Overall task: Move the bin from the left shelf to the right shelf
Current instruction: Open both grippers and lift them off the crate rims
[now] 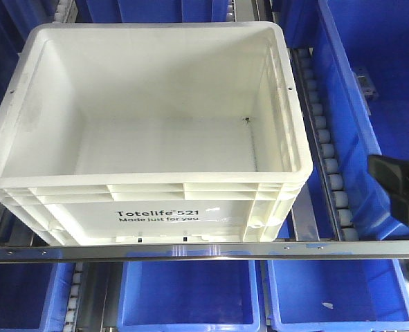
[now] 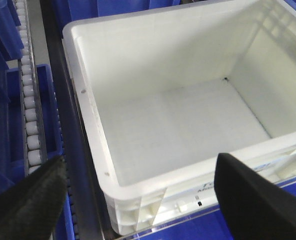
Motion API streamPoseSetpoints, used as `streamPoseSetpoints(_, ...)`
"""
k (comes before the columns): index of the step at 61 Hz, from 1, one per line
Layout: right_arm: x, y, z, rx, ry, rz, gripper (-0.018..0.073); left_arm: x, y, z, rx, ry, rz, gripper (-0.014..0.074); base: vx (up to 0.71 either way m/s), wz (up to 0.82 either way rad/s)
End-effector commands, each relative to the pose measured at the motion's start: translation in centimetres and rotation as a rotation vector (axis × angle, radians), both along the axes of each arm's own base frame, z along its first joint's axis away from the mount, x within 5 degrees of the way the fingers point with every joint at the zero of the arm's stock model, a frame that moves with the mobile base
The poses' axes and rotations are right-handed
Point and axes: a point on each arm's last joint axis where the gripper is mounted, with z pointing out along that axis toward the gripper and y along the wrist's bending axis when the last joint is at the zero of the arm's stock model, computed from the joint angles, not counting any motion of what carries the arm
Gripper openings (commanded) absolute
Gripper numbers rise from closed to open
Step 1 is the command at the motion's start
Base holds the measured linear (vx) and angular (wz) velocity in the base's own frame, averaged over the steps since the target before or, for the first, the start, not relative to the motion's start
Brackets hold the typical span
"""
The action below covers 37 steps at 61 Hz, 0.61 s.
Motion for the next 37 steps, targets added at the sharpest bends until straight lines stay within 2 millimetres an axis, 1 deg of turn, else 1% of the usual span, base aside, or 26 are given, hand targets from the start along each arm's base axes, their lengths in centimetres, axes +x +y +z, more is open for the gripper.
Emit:
streamPoseSetpoints(1,-1.7,-0.8,0.4,-0.026,-0.050,0.015,0.0572,-0.9,0.1,-0.5,-0.032,-0.052,0.002,0.0577,0.00,0.00)
streamPoseSetpoints(6,-3.4,-1.5,-0.5,-0.046,-0.035,0.024,0.0559,-2.1,0.3,-2.1,-0.028,-0.036,0.000,0.0577,0.00,0.00)
streamPoseSetpoints(11,-5.0,-2.2,-1.1,-0.052,-0.041,0.024,0.0547,-3.3,0.5,-3.2,-0.026,-0.043,-0.002,0.0577,0.00,0.00)
streamPoseSetpoints(20,-6.7,-3.0,-1.6,-0.034,-0.047,0.010,0.0524,-4.3,1.1,-4.7,0.000,-0.058,0.044,0.0577,0.00,0.00)
streamPoseSetpoints(28,-7.2,-3.2,-1.7,-0.033,-0.047,0.005,0.0484,-4.1,1.7,-5.2,-0.004,-0.031,0.118,0.0576,0.00,0.00)
streamPoseSetpoints(33,-7.3,-3.3,-1.8,-0.036,-0.035,0.003,0.0434,-4.1,1.7,-5.2,-0.011,-0.030,0.122,0.0575,0.00,0.00)
streamPoseSetpoints(37,-7.3,-3.3,-1.8,-0.037,-0.030,0.002,0.0378,-4.1,1.7,-5.2,-0.004,-0.029,0.118,0.0559,0.00,0.00)
